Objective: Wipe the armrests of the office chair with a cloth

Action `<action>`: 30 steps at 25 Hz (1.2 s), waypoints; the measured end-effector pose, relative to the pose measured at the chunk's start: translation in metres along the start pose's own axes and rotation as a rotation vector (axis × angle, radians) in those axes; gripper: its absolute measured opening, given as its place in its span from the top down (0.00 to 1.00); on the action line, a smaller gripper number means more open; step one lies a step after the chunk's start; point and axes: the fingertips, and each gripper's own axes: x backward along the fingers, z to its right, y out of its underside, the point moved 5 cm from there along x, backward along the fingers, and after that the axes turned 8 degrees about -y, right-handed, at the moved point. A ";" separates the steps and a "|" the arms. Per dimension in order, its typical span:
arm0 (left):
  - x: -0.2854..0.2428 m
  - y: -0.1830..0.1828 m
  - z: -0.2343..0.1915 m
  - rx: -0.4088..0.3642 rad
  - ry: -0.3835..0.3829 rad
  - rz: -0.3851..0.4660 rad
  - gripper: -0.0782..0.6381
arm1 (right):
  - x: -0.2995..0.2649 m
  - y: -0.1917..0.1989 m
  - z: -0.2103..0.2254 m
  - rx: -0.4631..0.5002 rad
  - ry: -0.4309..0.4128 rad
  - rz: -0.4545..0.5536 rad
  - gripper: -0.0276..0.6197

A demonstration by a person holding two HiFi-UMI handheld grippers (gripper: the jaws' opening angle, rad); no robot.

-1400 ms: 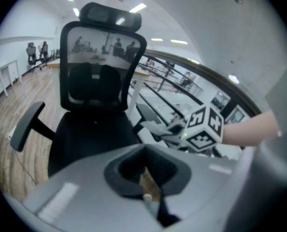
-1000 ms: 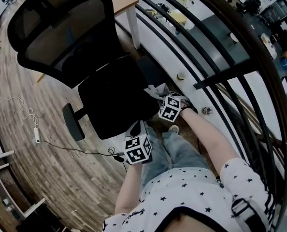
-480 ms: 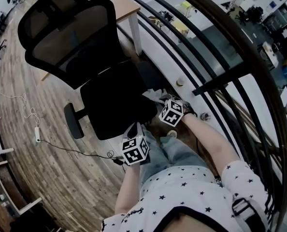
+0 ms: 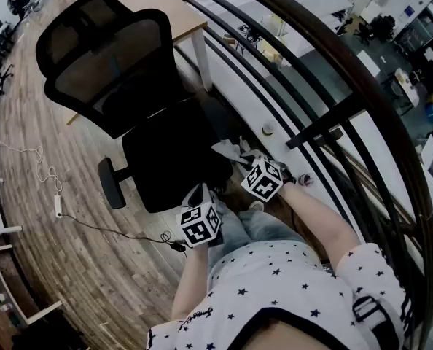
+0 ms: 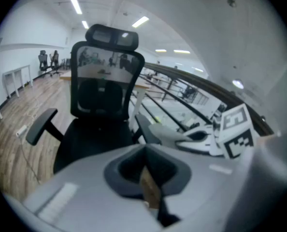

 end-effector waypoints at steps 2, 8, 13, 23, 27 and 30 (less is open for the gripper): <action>0.003 -0.004 0.002 -0.004 0.003 0.010 0.88 | 0.011 -0.003 -0.004 -0.010 0.004 0.025 0.91; 0.017 -0.016 0.009 -0.011 0.016 0.052 0.88 | 0.045 -0.015 -0.014 -0.064 0.027 0.112 0.91; 0.027 -0.023 0.016 -0.014 0.027 0.085 0.88 | 0.070 -0.019 -0.021 -0.081 0.051 0.174 0.91; 0.045 -0.021 0.029 -0.034 0.043 0.125 0.88 | 0.104 -0.011 -0.042 -0.119 0.075 0.270 0.91; 0.047 -0.025 0.033 -0.039 0.057 0.138 0.88 | 0.111 -0.014 -0.043 -0.135 0.079 0.307 0.91; 0.049 -0.024 0.036 -0.043 0.060 0.141 0.88 | 0.115 -0.017 -0.044 -0.156 0.083 0.344 0.91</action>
